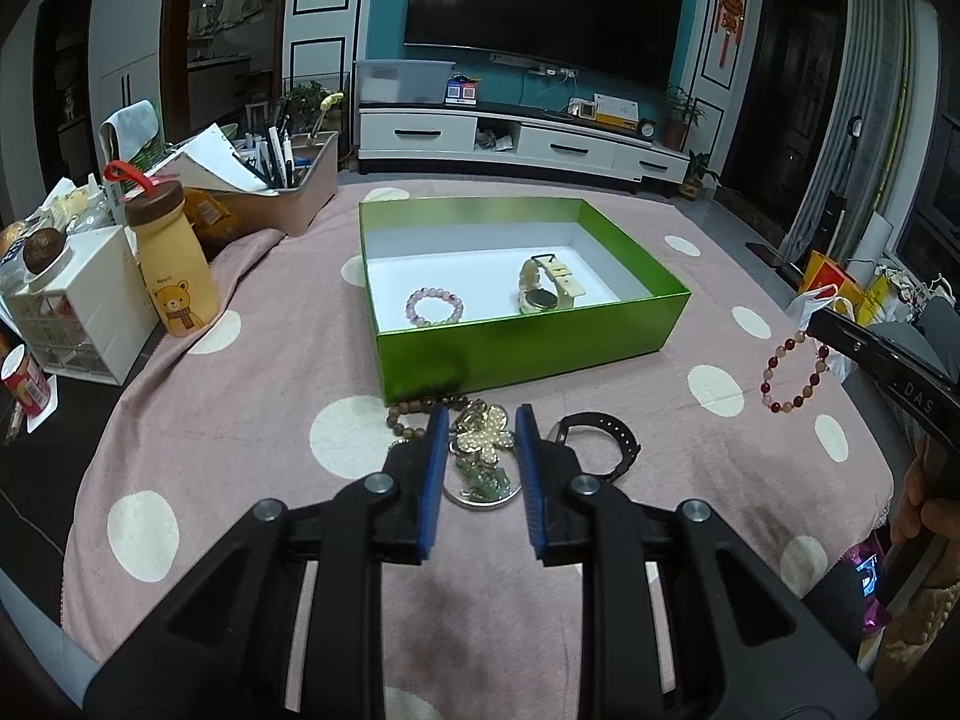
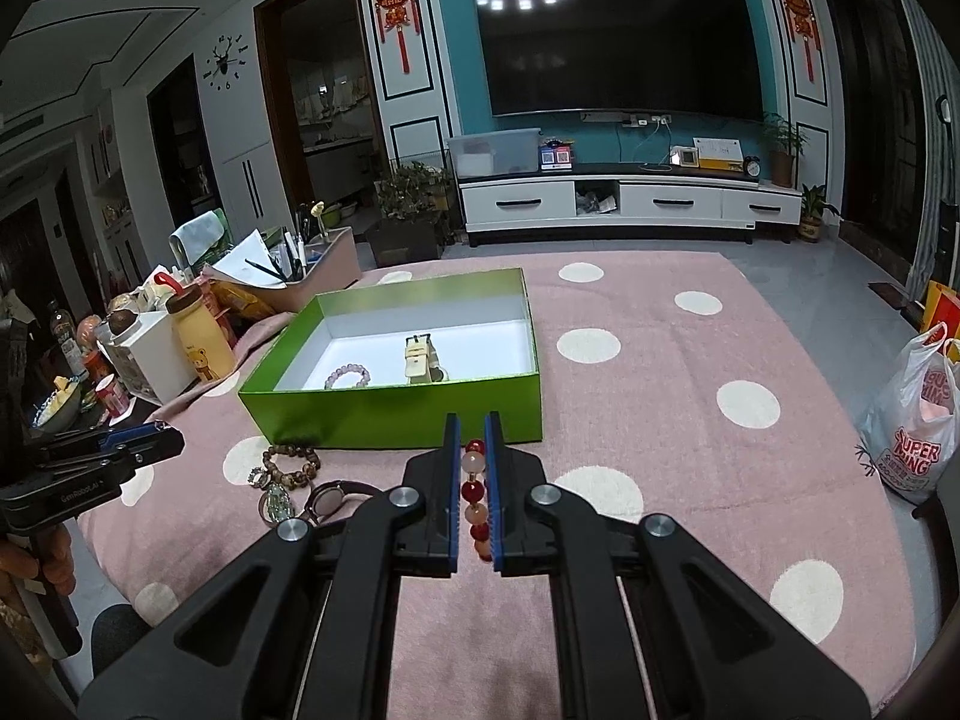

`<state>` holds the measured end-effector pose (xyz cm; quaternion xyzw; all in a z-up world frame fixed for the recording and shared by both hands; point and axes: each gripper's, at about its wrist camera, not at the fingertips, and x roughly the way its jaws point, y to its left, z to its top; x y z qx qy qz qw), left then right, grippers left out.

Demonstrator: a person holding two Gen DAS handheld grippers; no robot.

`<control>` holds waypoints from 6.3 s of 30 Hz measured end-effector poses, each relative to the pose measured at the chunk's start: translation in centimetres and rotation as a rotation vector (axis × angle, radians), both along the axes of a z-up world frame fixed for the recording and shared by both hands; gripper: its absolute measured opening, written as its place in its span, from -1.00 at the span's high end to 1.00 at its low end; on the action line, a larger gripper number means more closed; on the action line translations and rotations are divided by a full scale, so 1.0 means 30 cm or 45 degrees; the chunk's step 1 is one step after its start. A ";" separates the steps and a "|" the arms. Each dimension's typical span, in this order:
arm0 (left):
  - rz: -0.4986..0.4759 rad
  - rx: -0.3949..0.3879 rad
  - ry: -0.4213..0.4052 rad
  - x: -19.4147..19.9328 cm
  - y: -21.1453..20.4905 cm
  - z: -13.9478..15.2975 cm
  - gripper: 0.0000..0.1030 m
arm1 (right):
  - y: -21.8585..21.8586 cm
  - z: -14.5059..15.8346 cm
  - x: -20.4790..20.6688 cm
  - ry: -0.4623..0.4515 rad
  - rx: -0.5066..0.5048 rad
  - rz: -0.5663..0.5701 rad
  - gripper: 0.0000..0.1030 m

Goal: Organize jewelry
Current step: 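Lower both items into the green box and open both tools, then withdraw both tools from the box back over the table, then grasp the jade pendant bangle with the left tool while the right tool grasps the black watch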

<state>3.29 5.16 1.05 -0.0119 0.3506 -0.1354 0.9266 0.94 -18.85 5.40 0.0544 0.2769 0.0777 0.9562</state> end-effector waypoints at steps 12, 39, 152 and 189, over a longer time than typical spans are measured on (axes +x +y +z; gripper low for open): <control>-0.023 0.004 -0.048 0.061 -0.036 0.057 0.56 | 0.041 0.045 0.058 -0.038 -0.011 0.044 0.86; 0.016 0.027 -0.100 0.379 -0.110 0.167 0.56 | 0.107 0.144 0.343 -0.105 0.001 0.085 0.86; 0.032 0.113 0.172 -0.048 -0.098 -0.071 -0.96 | 0.106 -0.125 -0.076 0.214 -0.003 0.067 -0.65; 0.001 -0.008 0.244 0.097 -0.071 -0.231 -0.15 | 0.188 -0.299 0.147 0.383 0.134 0.216 -0.20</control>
